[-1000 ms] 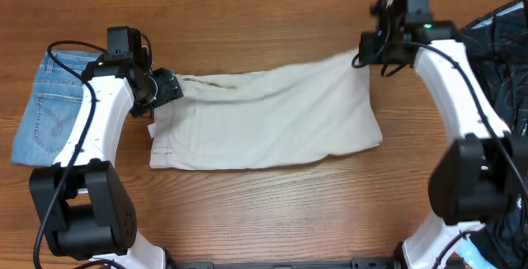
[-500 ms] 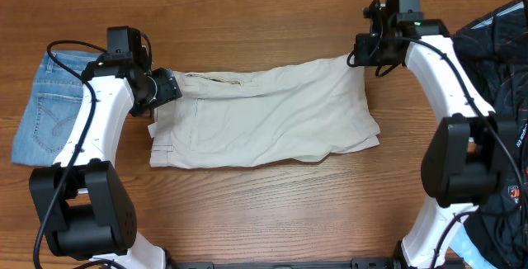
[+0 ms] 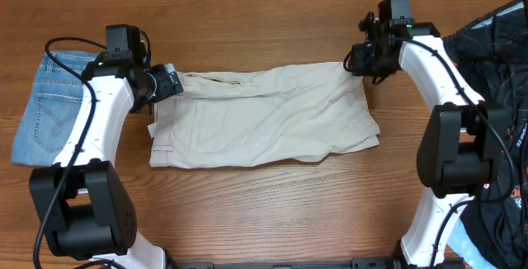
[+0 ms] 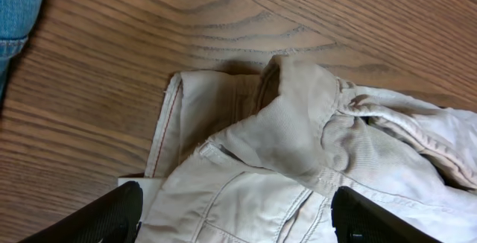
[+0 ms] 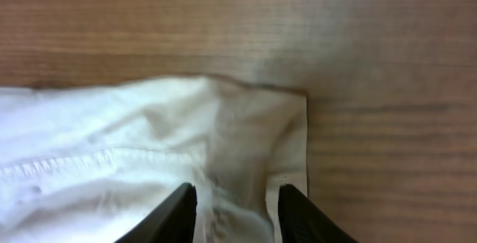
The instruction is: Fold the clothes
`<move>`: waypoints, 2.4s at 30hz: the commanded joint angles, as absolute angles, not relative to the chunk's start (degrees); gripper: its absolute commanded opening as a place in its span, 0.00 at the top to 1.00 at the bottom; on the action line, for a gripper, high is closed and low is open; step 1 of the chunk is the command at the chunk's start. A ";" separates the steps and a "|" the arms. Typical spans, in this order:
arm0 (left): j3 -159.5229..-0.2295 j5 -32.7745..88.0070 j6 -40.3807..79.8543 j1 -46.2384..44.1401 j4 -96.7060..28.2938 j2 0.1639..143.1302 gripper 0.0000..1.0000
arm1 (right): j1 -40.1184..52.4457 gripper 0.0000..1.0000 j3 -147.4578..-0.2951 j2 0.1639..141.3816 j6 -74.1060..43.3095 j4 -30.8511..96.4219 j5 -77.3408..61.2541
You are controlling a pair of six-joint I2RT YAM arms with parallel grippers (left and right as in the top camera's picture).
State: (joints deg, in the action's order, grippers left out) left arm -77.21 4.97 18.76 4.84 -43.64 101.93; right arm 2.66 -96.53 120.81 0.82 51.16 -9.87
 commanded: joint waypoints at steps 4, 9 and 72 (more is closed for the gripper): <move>-77.73 4.08 14.06 4.25 -41.08 102.69 0.16 | 2.50 0.60 -99.15 110.34 -3.25 56.71 -6.07; -77.73 4.05 9.26 3.92 -37.06 102.94 0.16 | 2.50 0.59 -99.15 107.04 -3.27 62.94 -6.09; -80.09 -8.49 32.64 7.92 -60.64 103.46 0.95 | 2.61 0.60 -97.49 110.37 -1.02 68.34 -13.67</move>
State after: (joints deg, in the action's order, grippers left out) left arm -79.46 -4.23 30.57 7.55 -60.42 104.14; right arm 2.68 -98.32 107.87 -3.20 68.40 -11.09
